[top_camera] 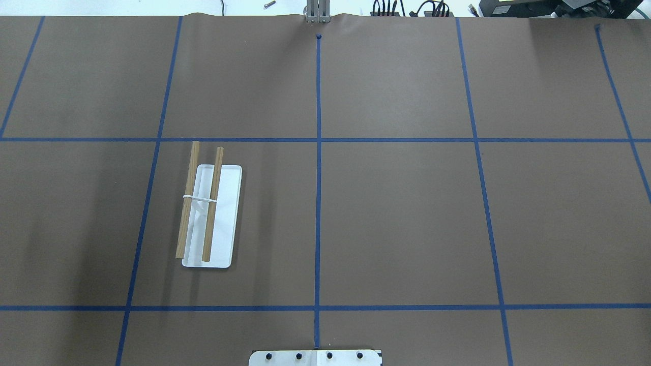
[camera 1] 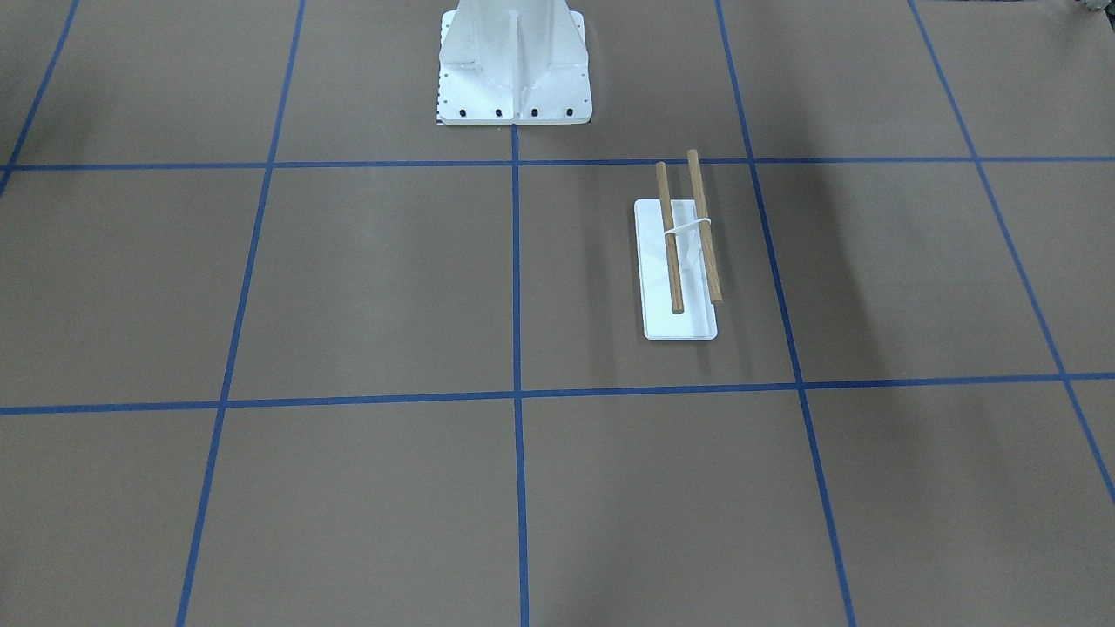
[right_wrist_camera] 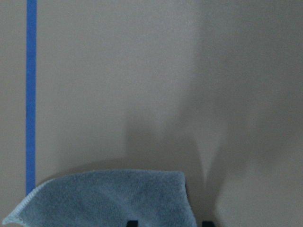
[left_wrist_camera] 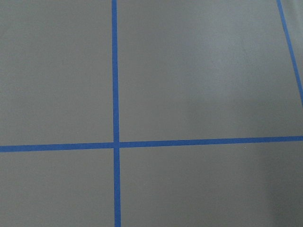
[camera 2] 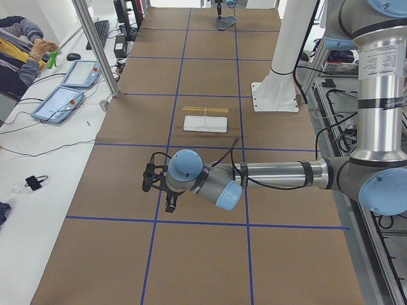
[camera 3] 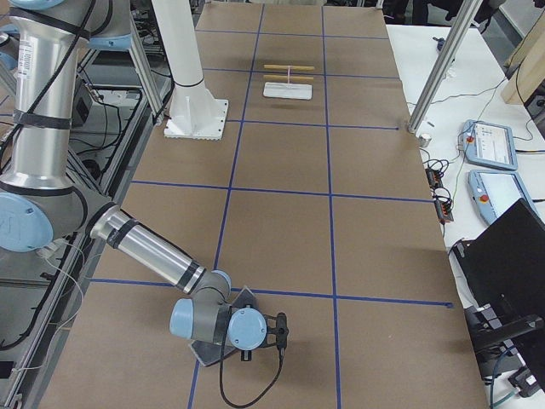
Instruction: Hang towel on rack
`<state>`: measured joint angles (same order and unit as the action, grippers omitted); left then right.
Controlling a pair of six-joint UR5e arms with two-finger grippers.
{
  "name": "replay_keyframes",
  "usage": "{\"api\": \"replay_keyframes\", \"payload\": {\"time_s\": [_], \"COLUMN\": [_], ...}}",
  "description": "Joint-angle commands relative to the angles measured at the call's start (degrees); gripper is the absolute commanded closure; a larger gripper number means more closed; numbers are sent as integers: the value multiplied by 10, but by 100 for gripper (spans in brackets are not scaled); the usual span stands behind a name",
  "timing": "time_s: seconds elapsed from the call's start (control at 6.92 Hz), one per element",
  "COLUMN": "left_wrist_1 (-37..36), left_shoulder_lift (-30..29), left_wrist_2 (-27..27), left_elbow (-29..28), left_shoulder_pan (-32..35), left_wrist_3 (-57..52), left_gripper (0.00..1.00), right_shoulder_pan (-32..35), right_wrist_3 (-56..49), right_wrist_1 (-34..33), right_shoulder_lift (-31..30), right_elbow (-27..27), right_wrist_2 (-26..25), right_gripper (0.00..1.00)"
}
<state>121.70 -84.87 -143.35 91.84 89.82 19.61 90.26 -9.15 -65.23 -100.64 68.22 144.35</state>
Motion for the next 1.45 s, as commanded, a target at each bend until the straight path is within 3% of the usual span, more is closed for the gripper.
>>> {"api": "replay_keyframes", "payload": {"time_s": [0.0,0.14,0.29,0.72,1.01,1.16,1.3], "left_wrist_1": [-1,-2,-3,-2,-6,-7,-7], "left_shoulder_lift": [0,-5,-6,-13,-22,-31,-49], "left_wrist_2": [0,1,1,-3,-3,-3,-2], "left_elbow": [0,-2,-3,-1,-1,-2,-5], "left_shoulder_pan": [0,0,0,0,0,-4,-15], "left_wrist_3": [1,0,1,2,2,1,2], "left_gripper": [2,2,2,2,2,2,2], "right_shoulder_pan": [0,8,27,16,-19,-49,-104], "right_wrist_3": [-3,-1,24,411,653,767,881], "right_wrist_1": [1,1,-8,-9,-9,-9,-9], "right_shoulder_lift": [-1,-2,-6,32,128,178,214], "right_elbow": [2,9,56,187,205,212,233], "right_wrist_2": [1,7,35,37,23,-4,-65], "right_gripper": [100,100,100,100,100,100,100]}}
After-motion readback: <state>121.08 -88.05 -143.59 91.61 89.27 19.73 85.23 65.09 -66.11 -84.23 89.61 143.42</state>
